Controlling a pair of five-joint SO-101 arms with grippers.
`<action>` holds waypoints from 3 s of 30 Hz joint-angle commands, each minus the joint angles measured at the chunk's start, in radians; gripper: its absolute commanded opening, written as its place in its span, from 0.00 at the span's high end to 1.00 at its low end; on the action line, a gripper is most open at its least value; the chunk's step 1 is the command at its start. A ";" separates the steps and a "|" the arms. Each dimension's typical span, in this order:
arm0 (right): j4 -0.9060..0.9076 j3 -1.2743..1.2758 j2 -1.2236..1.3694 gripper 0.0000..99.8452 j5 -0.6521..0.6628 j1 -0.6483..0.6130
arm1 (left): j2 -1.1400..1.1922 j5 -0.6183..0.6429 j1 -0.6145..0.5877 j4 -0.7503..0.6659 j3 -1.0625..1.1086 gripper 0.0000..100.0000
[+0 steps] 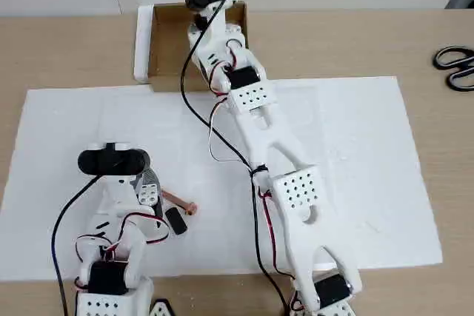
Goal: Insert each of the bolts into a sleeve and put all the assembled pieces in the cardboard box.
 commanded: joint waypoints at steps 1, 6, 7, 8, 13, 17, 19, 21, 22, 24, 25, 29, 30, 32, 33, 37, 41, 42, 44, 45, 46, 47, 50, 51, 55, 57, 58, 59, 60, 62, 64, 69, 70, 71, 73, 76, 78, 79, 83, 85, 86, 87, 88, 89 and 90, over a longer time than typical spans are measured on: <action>0.002 -0.092 0.013 1.00 -0.005 -0.002 | -0.012 0.000 -0.005 0.005 -0.008 0.99; 0.004 -0.101 0.036 1.00 -0.005 -0.002 | -0.012 0.000 -0.005 0.005 -0.008 0.99; 0.004 -0.098 0.038 1.00 -0.005 -0.002 | -0.012 0.000 -0.005 0.005 -0.008 0.99; 0.008 -0.098 0.038 1.00 -0.005 -0.002 | -0.012 0.000 -0.005 0.005 -0.008 0.99; 0.097 -0.098 0.038 0.99 -0.005 -0.002 | -0.012 0.000 -0.005 0.005 -0.008 0.99; 0.140 -0.100 0.038 0.99 -0.005 0.002 | -0.012 0.000 -0.005 0.005 -0.008 0.99; 0.159 -0.100 0.038 0.99 -0.003 0.002 | -0.012 0.000 -0.005 0.005 -0.008 0.99; 0.173 -0.100 0.038 0.99 -0.002 0.002 | -0.012 0.000 -0.005 0.005 -0.008 0.99; 0.177 -0.100 0.038 0.98 -0.002 0.002 | -0.012 0.000 -0.005 0.005 -0.008 0.99; 0.197 -0.100 0.036 0.93 -0.002 0.002 | -0.012 0.000 -0.005 0.005 -0.008 0.99; 0.213 -0.100 0.035 0.90 -0.003 0.002 | -0.012 0.000 -0.005 0.005 -0.008 0.99; 0.259 -0.101 0.031 0.84 -0.003 -0.002 | -0.012 0.000 -0.005 0.005 -0.008 0.99; 0.259 -0.101 0.031 0.84 -0.003 -0.002 | -0.012 0.000 -0.005 0.005 -0.008 0.99; 0.255 -0.103 0.031 0.84 -0.003 -0.002 | -0.012 0.000 -0.005 0.005 -0.008 0.99; 0.255 -0.103 0.031 0.84 -0.003 -0.002 | -0.012 0.000 -0.005 0.005 -0.008 0.99; 0.255 -0.103 0.030 0.84 -0.003 -0.002 | -0.012 0.000 -0.005 0.005 -0.008 0.99; 0.262 -0.180 0.030 0.84 -0.003 0.001 | -0.012 0.002 -0.005 0.005 -0.008 0.99; 0.262 -0.209 0.030 0.84 -0.003 0.002 | -0.012 0.002 -0.005 0.005 -0.008 0.99; 0.263 -0.272 0.030 0.84 -0.002 0.002 | -0.012 0.002 -0.005 0.005 -0.008 0.99; 0.266 -0.304 0.030 0.84 0.000 0.002 | -0.012 0.002 -0.005 0.005 -0.008 0.99; 0.286 -0.336 0.030 0.84 0.002 0.001 | -0.012 0.002 -0.005 0.005 -0.008 0.99; 0.317 -0.373 0.030 0.84 0.002 -0.001 | -0.012 0.002 -0.005 0.005 -0.008 0.99; 0.447 -0.473 0.030 0.84 0.002 -0.002 | -0.012 0.002 -0.005 0.005 -0.008 0.99; 0.490 -0.503 0.030 0.84 0.002 -0.001 | -0.012 0.002 -0.005 0.005 -0.008 0.99; 0.641 -0.574 0.028 0.84 0.002 0.002 | -0.012 0.002 -0.005 0.005 -0.008 0.99; 0.713 -0.571 0.010 0.84 0.002 -0.001 | -0.012 0.002 -0.009 0.006 -0.008 0.99; 0.759 -0.571 -0.010 0.84 0.002 -0.002 | -0.012 -0.003 -0.029 0.008 -0.008 0.99; 0.803 -0.569 -0.038 0.84 0.002 -0.004 | -0.012 -0.003 -0.066 0.006 -0.008 0.99; 0.842 -0.569 -0.059 0.84 0.002 -0.004 | -0.012 -0.003 -0.117 0.005 -0.008 0.99; 0.909 -0.566 -0.096 0.84 0.005 -0.002 | -0.012 -0.005 -0.229 0.002 -0.007 0.99; 0.983 -0.566 -0.131 0.84 0.044 -0.004 | -0.012 -0.003 -0.311 -0.011 -0.005 0.99; 1.194 -0.563 -0.179 0.84 0.161 -0.064 | -0.012 -0.003 -0.365 -0.003 -0.005 0.99; 1.191 -0.563 -0.185 0.84 0.155 -0.073 | -0.012 -0.003 -0.365 0.003 -0.005 0.99; 1.191 -0.563 -0.188 0.84 0.152 -0.081 | -0.012 -0.003 -0.365 0.012 -0.007 0.99; 1.196 -0.563 -0.186 0.84 0.149 -0.105 | -0.012 -0.003 -0.365 0.017 -0.007 0.99; 1.199 -0.534 -0.183 0.84 0.147 -0.140 | -0.012 -0.003 -0.365 0.017 -0.008 0.99; 1.199 -0.450 -0.189 0.84 0.147 -0.157 | -0.012 -0.003 -0.365 0.018 -0.008 0.99; 1.201 -0.400 -0.191 0.84 0.147 -0.165 | -0.012 -0.003 -0.365 0.023 -0.008 0.99; 1.202 -0.203 -0.251 0.84 0.146 -0.182 | -0.012 -0.005 -0.367 0.044 -0.012 0.99; 1.201 -0.083 -0.305 0.84 0.144 -0.185 | -0.012 -0.005 -0.367 0.051 -0.013 0.99; 1.201 -0.018 -0.332 0.84 0.143 -0.191 | -0.012 -0.005 -0.368 0.054 -0.018 0.99; 1.201 0.040 -0.360 0.84 0.137 -0.194 | -0.012 -0.005 -0.381 0.060 -0.021 0.99; 1.201 0.098 -0.389 0.84 0.123 -0.200 | -0.012 -0.005 -0.404 0.066 -0.022 0.99; 1.199 0.150 -0.417 0.84 0.106 -0.211 | -0.012 -0.005 -0.431 0.066 -0.024 0.99; 1.199 0.198 -0.444 0.84 0.091 -0.220 | -0.012 -0.005 -0.463 0.066 -0.024 0.99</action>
